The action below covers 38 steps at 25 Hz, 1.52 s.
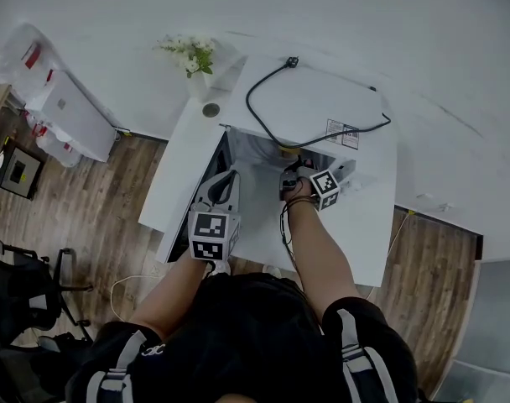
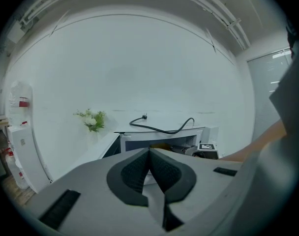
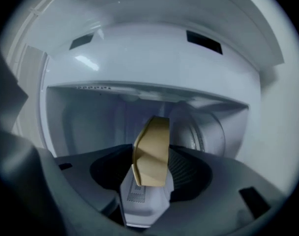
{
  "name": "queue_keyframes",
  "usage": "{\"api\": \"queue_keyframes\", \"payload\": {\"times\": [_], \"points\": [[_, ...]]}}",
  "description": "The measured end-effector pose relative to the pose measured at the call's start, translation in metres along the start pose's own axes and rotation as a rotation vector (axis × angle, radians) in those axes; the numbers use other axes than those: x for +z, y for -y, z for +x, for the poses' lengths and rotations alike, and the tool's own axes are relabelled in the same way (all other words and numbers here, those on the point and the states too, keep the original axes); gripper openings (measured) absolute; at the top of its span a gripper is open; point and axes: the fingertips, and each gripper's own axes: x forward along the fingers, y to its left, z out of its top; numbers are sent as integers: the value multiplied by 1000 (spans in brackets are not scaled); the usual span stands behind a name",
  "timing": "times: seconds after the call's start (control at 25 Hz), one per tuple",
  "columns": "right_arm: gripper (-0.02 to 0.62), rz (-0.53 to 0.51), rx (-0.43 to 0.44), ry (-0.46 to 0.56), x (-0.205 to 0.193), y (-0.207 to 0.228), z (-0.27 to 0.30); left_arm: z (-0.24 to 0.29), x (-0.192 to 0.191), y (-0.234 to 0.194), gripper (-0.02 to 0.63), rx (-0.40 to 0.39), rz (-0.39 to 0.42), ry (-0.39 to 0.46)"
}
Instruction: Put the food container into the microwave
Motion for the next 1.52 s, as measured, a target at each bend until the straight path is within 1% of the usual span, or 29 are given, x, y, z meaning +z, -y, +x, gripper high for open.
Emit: {"api": "queue_keyframes", "payload": {"times": [0.24,0.32,0.4,0.52,0.64,0.72,0.8,0.88,0.92,0.96,1.0,1.04,1.08,1.2,1.36,1.48,1.52], "points": [[230,-58,-107,-32,-2,15,0,8,-1,0,12,-15,-7,-6],[257,-110,-124,-49,-1,14,-1,11,-1,0,12,-22,-13,-7],[306,-185,-142,-79,-3,12,-1,15,-1,2,12,-29,-17,-4],[367,-365,-186,-169,-10,9,-2,18,1,6,12,-41,-21,4],[401,-596,-222,-282,-21,9,-5,20,1,11,12,-55,-22,5],[403,-741,-240,-344,-27,9,-8,22,1,14,12,-63,-23,5],[420,-861,-248,-376,-30,7,-12,22,1,15,12,-70,-22,7],[420,-954,-249,-385,-30,3,-19,21,1,17,12,-76,-23,9],[411,-994,-246,-384,-30,-1,-23,21,2,18,12,-78,-23,10],[385,-1035,-239,-377,-29,-5,-27,22,2,19,12,-81,-23,11],[352,-1076,-227,-366,-28,-10,-32,22,2,20,12,-84,-24,11],[296,-1115,-211,-353,-28,-16,-37,23,3,21,12,-87,-26,12],[256,-1153,-191,-339,-28,-24,-42,24,3,22,12,-91,-28,13],[173,-1245,-129,-294,-29,-49,-61,26,3,26,12,-107,-34,14],[81,-1314,-58,-191,-22,-90,-89,30,2,35,12,-135,-37,10],[5,-1317,-35,-103,-10,-122,-112,33,3,42,12,-155,-34,6],[4,-1315,-27,-80,-6,-132,-118,34,3,45,12,-162,-33,7]]}}
